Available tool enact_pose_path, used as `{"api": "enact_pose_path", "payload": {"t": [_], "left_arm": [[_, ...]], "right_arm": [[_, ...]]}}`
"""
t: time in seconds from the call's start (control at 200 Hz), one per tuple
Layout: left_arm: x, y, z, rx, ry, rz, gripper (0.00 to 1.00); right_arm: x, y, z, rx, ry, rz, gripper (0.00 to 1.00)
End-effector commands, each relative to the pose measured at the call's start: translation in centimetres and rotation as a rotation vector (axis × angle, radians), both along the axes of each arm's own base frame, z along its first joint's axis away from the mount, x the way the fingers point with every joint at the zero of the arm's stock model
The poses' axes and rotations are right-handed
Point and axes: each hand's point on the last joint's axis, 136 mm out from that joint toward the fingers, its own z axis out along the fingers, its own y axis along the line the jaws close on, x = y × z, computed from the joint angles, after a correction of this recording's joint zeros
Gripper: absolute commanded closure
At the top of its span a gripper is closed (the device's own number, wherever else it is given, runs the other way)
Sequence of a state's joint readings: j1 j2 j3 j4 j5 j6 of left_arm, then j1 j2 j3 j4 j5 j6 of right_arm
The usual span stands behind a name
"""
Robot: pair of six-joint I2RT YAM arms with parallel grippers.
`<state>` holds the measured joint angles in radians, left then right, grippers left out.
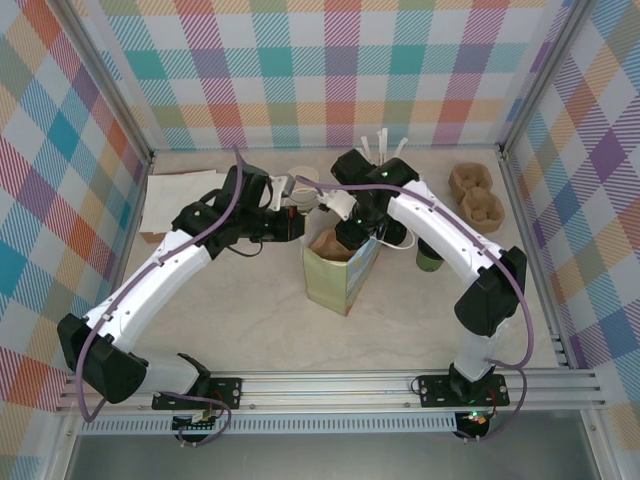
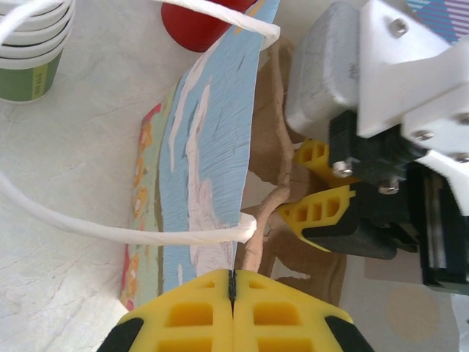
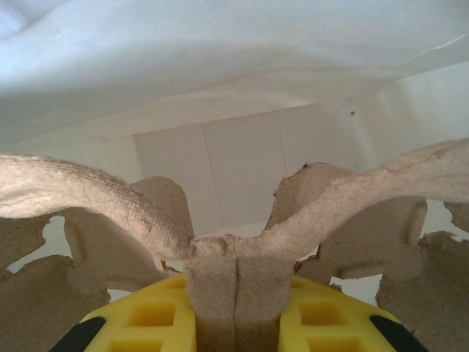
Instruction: Pack the takeout coffee
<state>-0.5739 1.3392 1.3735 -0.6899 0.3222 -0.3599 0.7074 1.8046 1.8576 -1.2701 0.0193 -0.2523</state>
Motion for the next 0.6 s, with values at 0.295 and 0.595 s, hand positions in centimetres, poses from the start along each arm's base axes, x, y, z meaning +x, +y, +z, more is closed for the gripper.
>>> {"api": "enact_pose_path", "payload": {"t": [0.295, 0.595], "left_arm": [[-0.6, -0.3, 3.4, -0.071, -0.083, -0.014, 0.98], [-0.5, -0.1, 2.7, -0.056, -0.068, -0.004, 0.98]], "right_arm": [[-0.7, -0.1, -2.5, -0.080, 0.075, 0.025, 0.81], [-0.4, 0.9, -1.3, -0.020, 0.055, 0.027, 0.70]]}}
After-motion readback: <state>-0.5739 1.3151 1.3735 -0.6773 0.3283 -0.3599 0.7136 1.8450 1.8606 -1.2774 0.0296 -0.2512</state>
